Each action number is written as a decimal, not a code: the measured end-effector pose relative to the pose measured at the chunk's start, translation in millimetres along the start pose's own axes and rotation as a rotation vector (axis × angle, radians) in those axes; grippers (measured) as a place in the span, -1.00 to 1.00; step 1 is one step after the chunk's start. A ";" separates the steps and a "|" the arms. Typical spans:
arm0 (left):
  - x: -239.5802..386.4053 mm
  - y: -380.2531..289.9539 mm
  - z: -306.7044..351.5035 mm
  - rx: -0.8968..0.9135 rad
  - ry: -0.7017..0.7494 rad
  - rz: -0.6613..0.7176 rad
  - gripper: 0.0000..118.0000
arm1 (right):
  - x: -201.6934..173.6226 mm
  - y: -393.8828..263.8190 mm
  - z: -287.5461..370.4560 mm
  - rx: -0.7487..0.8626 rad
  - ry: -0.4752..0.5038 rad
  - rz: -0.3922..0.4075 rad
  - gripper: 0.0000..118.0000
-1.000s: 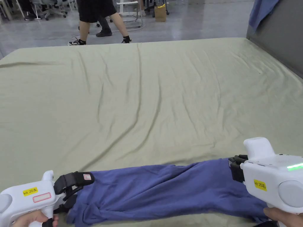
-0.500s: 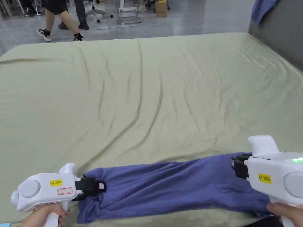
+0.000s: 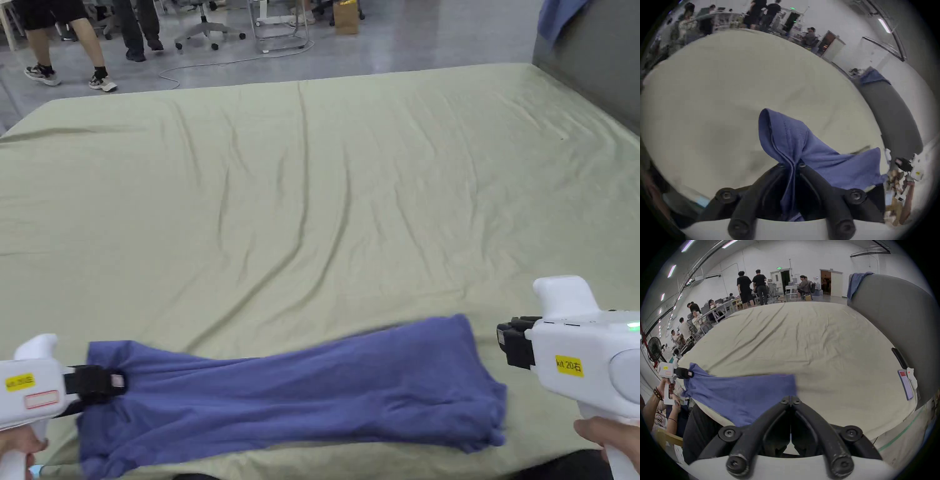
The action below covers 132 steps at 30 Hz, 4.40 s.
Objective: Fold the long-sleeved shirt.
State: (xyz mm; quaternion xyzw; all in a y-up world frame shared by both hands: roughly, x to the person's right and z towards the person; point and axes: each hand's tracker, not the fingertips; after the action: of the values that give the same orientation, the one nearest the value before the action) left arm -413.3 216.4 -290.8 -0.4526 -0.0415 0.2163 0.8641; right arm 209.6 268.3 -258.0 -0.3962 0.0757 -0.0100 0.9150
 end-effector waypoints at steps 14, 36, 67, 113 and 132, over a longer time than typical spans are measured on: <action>103.1 7.9 27.5 -0.020 -0.398 0.024 -0.96 | -4.4 -0.1 -2.0 -0.004 0.016 0.011 -1.00; 292.5 -34.6 -107.8 -0.299 -0.628 -0.034 0.99 | 9.1 2.7 6.0 0.008 0.052 -0.018 -1.00; 379.2 -136.7 -146.0 -0.364 -0.402 -0.483 -1.00 | 13.0 13.8 10.1 -0.018 0.271 -0.097 -1.00; 62.0 26.4 -14.4 0.036 -0.219 -0.080 -0.93 | -167.2 85.5 -85.2 -0.088 0.379 0.047 -1.00; -217.1 132.9 52.9 0.096 0.679 -0.135 0.31 | -471.3 114.2 -193.1 0.023 0.537 0.339 -1.00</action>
State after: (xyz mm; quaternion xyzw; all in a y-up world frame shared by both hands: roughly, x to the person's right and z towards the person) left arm -668.2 233.5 -339.2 -0.4540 0.2288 -0.0026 0.8611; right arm -289.2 243.9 -409.6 -0.3507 0.3795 0.0373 0.8553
